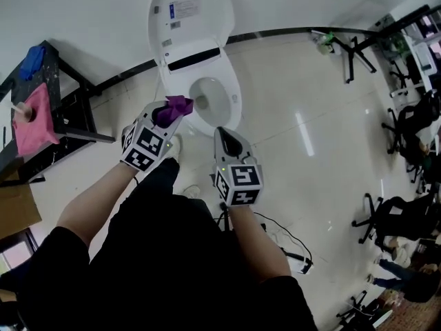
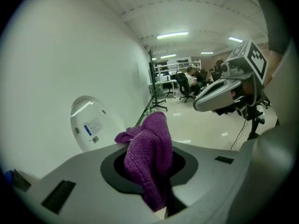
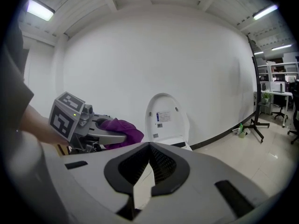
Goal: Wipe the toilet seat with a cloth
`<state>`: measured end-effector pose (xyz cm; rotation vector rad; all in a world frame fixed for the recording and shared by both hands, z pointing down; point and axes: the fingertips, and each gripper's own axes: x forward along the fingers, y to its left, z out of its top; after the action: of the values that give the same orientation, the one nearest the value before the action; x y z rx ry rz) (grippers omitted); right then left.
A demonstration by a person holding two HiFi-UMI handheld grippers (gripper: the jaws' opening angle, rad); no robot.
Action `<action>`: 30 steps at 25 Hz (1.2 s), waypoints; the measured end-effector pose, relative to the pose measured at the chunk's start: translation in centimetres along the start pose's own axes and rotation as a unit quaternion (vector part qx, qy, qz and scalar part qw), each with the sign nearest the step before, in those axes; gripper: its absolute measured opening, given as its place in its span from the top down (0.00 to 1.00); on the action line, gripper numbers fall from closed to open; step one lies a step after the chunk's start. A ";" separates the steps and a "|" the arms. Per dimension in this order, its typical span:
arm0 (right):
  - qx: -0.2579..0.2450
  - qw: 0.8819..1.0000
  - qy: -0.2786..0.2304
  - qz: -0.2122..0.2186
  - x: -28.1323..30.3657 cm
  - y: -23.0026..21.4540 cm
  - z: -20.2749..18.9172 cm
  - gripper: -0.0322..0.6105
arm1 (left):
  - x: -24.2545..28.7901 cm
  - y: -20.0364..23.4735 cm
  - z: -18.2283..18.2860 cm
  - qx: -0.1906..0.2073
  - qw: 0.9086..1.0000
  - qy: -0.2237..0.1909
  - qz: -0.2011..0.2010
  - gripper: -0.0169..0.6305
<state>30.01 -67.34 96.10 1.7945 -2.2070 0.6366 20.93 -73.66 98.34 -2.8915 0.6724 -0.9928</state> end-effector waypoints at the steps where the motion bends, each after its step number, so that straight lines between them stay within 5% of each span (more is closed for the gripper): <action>1: -0.001 1.000 -0.005 0.002 -0.6 0.6 0.3 0.92 | -1.2 -0.4 0.8 0.002 1.000 -0.008 0.000 0.84; 13: -0.007 0.998 -0.060 -0.008 -5.0 5.8 5.2 0.93 | -11.4 -2.5 5.8 0.042 0.996 -0.077 -0.007 0.84; 30: -0.030 0.997 -0.065 -0.042 -4.9 9.9 6.7 0.93 | -14.6 -0.6 5.2 0.050 0.992 -0.110 -0.027 0.84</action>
<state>22.13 -64.61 86.18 1.9379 -2.1928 0.4435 13.94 -67.90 85.79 -2.8848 0.5162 -0.6740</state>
